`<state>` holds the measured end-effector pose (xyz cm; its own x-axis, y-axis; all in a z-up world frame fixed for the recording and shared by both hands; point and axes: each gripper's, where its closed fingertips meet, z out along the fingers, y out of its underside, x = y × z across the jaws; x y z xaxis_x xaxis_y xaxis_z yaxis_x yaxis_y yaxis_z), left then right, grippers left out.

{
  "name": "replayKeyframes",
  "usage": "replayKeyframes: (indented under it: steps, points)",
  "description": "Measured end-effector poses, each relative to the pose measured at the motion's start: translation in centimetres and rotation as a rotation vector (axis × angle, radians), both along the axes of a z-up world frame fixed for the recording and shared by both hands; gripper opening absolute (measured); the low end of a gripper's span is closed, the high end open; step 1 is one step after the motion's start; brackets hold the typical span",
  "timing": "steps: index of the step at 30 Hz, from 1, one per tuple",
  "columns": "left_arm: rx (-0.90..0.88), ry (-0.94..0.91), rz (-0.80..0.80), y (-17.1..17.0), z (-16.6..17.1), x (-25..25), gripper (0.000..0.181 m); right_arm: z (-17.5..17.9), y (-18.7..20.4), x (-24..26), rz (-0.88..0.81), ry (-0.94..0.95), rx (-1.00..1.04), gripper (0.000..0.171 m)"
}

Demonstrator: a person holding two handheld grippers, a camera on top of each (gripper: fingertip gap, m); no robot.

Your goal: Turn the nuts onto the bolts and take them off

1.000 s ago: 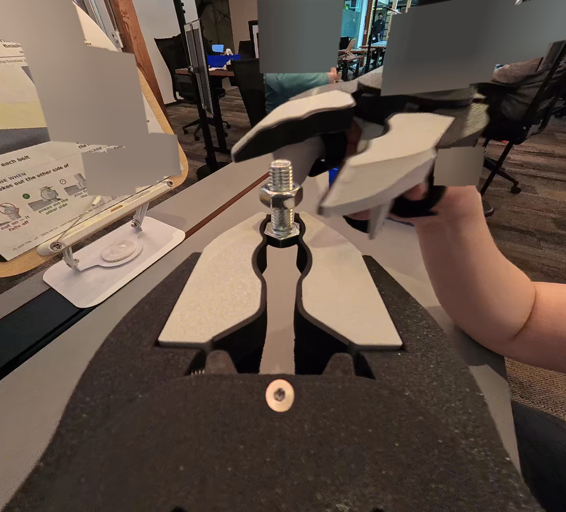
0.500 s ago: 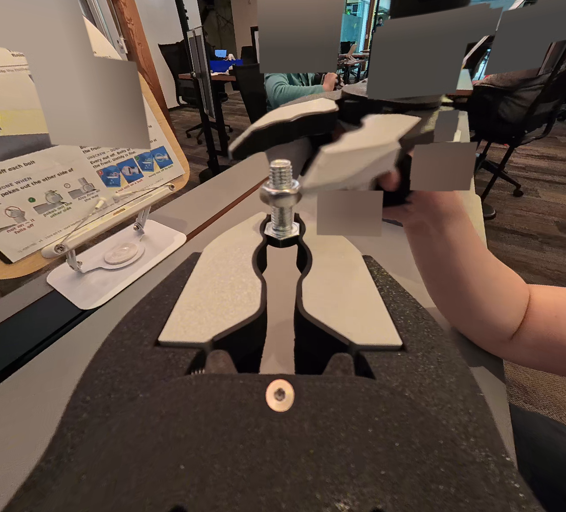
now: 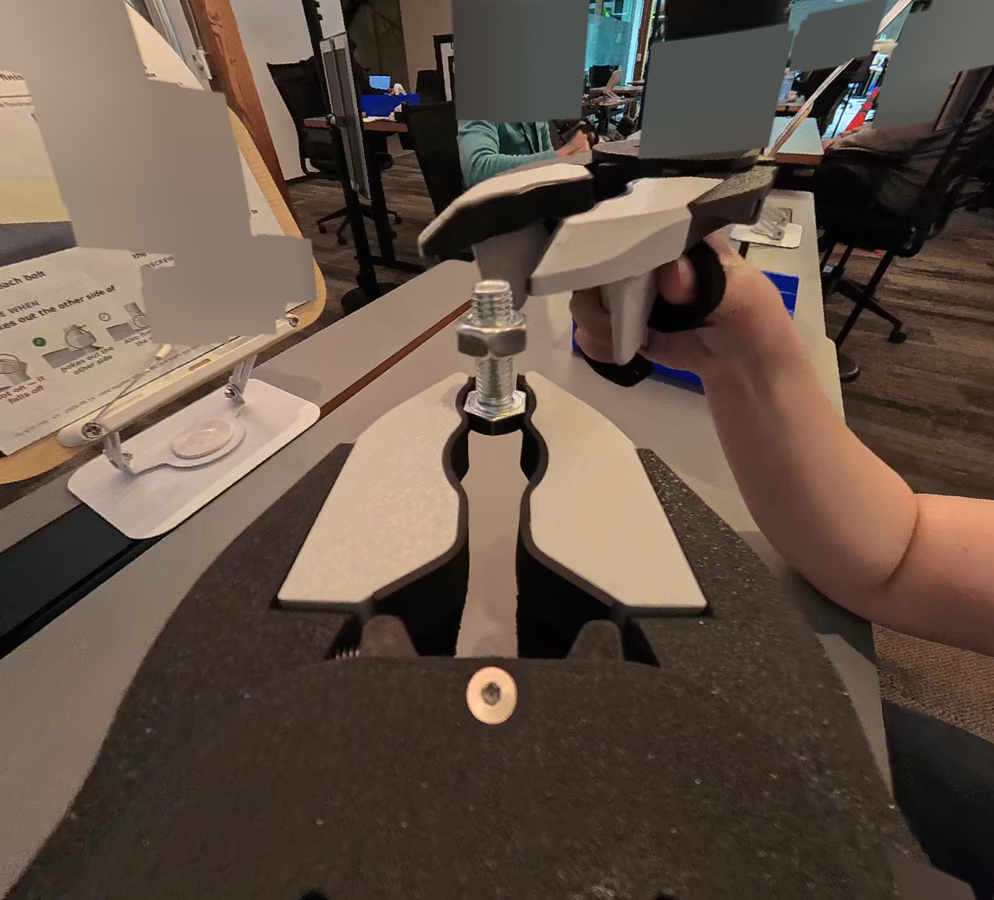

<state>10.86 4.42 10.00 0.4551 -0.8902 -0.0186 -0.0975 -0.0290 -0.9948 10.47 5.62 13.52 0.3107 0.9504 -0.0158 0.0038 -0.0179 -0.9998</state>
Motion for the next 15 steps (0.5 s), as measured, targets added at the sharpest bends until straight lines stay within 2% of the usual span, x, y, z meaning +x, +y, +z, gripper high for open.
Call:
replayKeyframes:
  steps: [4,7,8,11,15]
  points:
    - [0.003,0.018,-0.002,0.0,-0.4,0.4,0.014,0.2,-1.7,-1.6,0.061,-0.010,0.032,0.050]
    - [0.009,0.025,-0.004,-0.2,-0.5,0.6,0.014,-1.0,-1.0,-2.2,0.029,-0.077,0.034,0.049]
    - [0.012,0.030,0.008,-0.1,-0.5,0.5,0.014,-1.2,-0.7,-1.8,0.026,-0.080,0.021,0.054]
    - [-0.001,0.016,0.000,0.0,-0.3,0.2,0.014,-0.9,0.0,-0.3,0.038,-0.025,-0.044,0.045]
    - [-0.006,0.021,-0.002,0.1,-0.6,0.4,0.014,0.1,-1.4,-0.7,0.098,0.011,-0.017,0.048]
